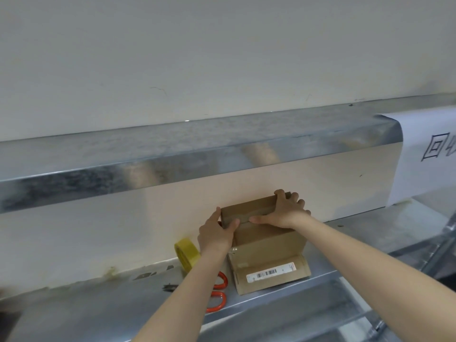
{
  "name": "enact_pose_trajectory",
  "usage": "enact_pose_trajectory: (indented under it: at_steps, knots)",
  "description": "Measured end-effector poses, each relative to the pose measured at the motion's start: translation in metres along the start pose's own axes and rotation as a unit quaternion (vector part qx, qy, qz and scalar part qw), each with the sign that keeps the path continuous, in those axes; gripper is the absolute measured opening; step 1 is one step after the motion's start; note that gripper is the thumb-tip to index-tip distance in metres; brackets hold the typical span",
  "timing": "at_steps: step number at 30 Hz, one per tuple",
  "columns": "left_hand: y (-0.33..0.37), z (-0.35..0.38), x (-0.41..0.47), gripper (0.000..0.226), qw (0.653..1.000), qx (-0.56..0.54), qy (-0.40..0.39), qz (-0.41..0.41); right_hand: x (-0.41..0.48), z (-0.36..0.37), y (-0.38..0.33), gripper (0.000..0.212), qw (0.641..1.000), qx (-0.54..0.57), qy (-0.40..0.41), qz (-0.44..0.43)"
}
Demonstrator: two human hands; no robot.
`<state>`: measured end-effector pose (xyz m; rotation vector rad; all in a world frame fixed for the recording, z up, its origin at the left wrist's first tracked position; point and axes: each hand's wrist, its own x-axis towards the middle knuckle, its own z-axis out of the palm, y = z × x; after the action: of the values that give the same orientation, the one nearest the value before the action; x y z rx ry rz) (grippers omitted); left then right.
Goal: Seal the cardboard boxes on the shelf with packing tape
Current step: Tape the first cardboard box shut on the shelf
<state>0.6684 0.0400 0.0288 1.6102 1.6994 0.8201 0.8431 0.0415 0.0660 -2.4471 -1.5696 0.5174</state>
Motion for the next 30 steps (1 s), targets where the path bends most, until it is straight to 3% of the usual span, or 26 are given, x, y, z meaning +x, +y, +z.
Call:
enact_pose_trajectory:
  at_steps: [8, 14, 24, 30]
  knots:
    - [-0.003, 0.009, -0.010, 0.037, 0.997, -0.066, 0.025, -0.018, 0.001, 0.003, 0.014, 0.129, 0.999, 0.037, -0.015, 0.016]
    - [-0.003, 0.015, -0.021, 0.029, 0.987, -0.126, 0.071, -0.063, -0.007, 0.006, 0.023, 0.126, 0.998, 0.060, -0.011, 0.001]
    - [-0.005, 0.020, -0.028, 0.030, 0.995, -0.020, 0.094, -0.019, -0.009, 0.005, 0.016, 0.125, 0.999, 0.041, 0.002, 0.017]
    - [-0.010, 0.025, -0.032, 0.018, 0.985, -0.093, 0.138, -0.043, -0.007, 0.006, 0.015, 0.125, 0.998, 0.040, 0.003, 0.040]
